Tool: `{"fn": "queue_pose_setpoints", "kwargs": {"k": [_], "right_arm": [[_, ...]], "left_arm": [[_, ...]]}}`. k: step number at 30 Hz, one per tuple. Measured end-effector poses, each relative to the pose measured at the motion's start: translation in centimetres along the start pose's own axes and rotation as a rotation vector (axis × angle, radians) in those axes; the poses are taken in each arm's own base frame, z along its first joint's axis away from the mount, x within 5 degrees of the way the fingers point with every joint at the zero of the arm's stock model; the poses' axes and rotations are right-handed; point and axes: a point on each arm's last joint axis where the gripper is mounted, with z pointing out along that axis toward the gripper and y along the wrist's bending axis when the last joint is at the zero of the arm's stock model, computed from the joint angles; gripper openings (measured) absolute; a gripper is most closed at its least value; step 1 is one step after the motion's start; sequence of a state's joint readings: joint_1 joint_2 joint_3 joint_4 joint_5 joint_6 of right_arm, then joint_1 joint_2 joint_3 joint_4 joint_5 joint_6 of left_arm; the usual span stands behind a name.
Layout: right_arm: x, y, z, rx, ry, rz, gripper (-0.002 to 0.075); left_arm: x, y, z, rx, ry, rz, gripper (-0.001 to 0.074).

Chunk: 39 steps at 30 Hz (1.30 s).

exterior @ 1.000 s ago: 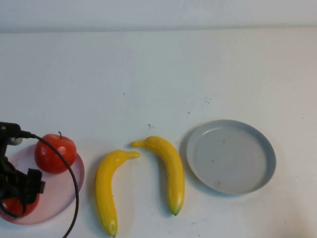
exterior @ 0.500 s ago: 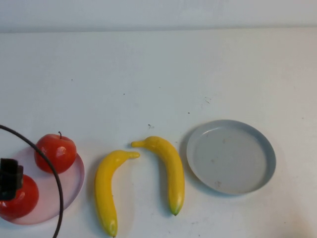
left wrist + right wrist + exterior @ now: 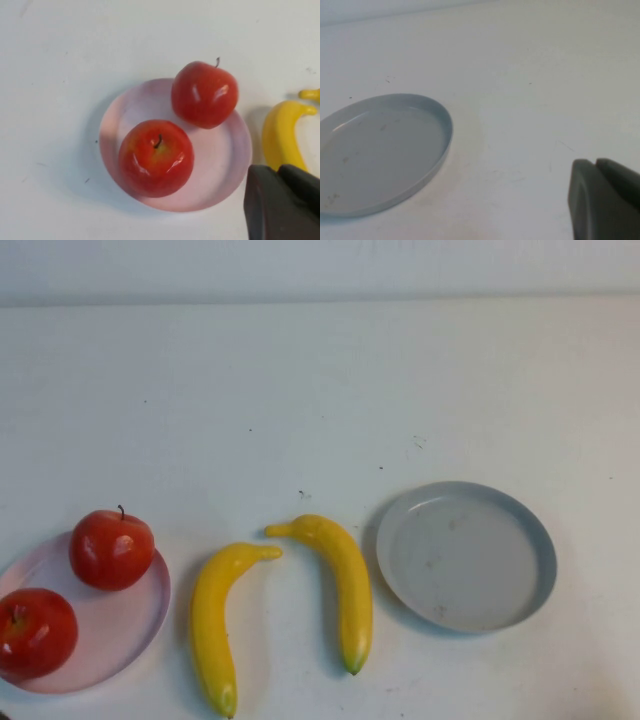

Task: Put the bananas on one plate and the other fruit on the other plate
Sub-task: Put another type of fruit in the right plate

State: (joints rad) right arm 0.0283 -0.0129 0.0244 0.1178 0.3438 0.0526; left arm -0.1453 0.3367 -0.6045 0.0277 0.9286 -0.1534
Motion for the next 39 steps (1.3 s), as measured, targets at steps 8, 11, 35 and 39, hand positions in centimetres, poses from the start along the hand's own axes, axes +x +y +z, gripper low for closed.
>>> {"fn": "queue_pose_setpoints", "kwargs": {"k": [8,11,35,39], "right_arm": [[0.0,0.0,0.0,0.0,0.0,0.0,-0.0015],[0.0,0.0,0.0,0.0,0.0,0.0,-0.0015],[0.0,0.0,0.0,0.0,0.0,0.0,-0.0015],[0.0,0.0,0.0,0.0,0.0,0.0,-0.0015]], "left_arm": [[1.1,0.2,-2.0,0.014,-0.072,-0.006,0.0004],[1.1,0.3,-2.0,0.001,-0.074,0.009,0.0004],[8.5,1.0,6.0,0.043,-0.513,0.126,0.0004],[10.0,1.1,7.2,0.04,-0.441,0.12,0.0004]]}}
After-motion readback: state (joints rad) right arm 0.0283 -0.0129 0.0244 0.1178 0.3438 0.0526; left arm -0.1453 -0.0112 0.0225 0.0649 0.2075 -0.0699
